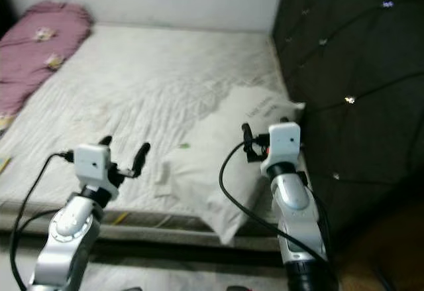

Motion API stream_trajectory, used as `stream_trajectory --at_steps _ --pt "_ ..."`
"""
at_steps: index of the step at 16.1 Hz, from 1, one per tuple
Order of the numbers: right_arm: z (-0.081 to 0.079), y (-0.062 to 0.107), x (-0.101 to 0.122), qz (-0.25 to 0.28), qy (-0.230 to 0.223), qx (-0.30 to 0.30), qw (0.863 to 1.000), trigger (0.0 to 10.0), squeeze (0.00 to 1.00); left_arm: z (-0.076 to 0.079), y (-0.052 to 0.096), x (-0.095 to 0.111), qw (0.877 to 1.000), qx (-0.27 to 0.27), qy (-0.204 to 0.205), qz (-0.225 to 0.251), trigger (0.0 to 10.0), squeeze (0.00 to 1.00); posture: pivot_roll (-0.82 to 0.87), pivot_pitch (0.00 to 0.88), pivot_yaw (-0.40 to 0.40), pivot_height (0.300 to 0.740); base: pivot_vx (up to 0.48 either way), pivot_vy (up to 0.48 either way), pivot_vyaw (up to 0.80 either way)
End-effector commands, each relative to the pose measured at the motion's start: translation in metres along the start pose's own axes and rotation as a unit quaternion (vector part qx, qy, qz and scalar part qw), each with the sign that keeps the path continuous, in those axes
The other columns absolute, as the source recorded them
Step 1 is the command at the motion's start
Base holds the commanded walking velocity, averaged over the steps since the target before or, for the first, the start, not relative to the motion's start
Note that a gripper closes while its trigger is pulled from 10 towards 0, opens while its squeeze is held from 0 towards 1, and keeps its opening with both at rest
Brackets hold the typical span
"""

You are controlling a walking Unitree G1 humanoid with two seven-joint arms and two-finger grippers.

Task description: Clean up the room

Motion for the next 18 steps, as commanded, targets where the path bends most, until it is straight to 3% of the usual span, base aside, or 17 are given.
stream_trajectory --at_steps 1,8,14,17,18 --pt "0.003 -0.001 0.005 0.008 -0.001 -0.006 1.000 10.0 0.00 0.004 -0.002 0.006 1.000 -0.010 0.000 0.012 10.0 0.00 -0.02 0.000 -0.006 0.740 0.409 0.000 0.00" --pt "0.003 0.000 0.005 0.007 0.000 -0.007 1.000 10.0 0.00 -0.001 -0.001 0.003 1.000 0.009 -0.003 0.001 10.0 0.00 -0.02 0.000 -0.007 0.740 0.047 0.000 0.00" --pt "0.004 0.000 0.006 0.003 -0.002 -0.014 1.000 10.0 0.00 -0.004 -0.005 0.003 1.000 0.022 -0.012 -0.008 10.0 0.00 -0.01 0.000 -0.018 0.740 0.000 0.000 -0.74" --pt "-0.003 0.000 0.008 0.007 -0.004 -0.011 1.000 10.0 0.00 -0.009 -0.008 0.007 1.000 0.016 0.005 -0.010 10.0 0.00 0.00 0.000 -0.022 0.740 0.000 0.000 -0.80" --pt "-0.004 0.001 0.005 0.002 -0.011 -0.016 1.000 10.0 0.00 -0.011 -0.006 0.004 0.999 0.019 0.029 -0.016 10.0 0.00 -0.01 0.000 -0.013 0.740 0.000 0.000 -0.80"
Point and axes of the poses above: a point about 5 cm out from each wrist's last joint towards the gripper, its own y axis pointing back from the gripper into the wrist, its own x axis along the axis of the wrist's last joint, z = x × y, the point moved 2 cm from there along -y, pointing out of the wrist towards the gripper, and after that the axes turned 1 degree about -y, right-handed, at the moved point
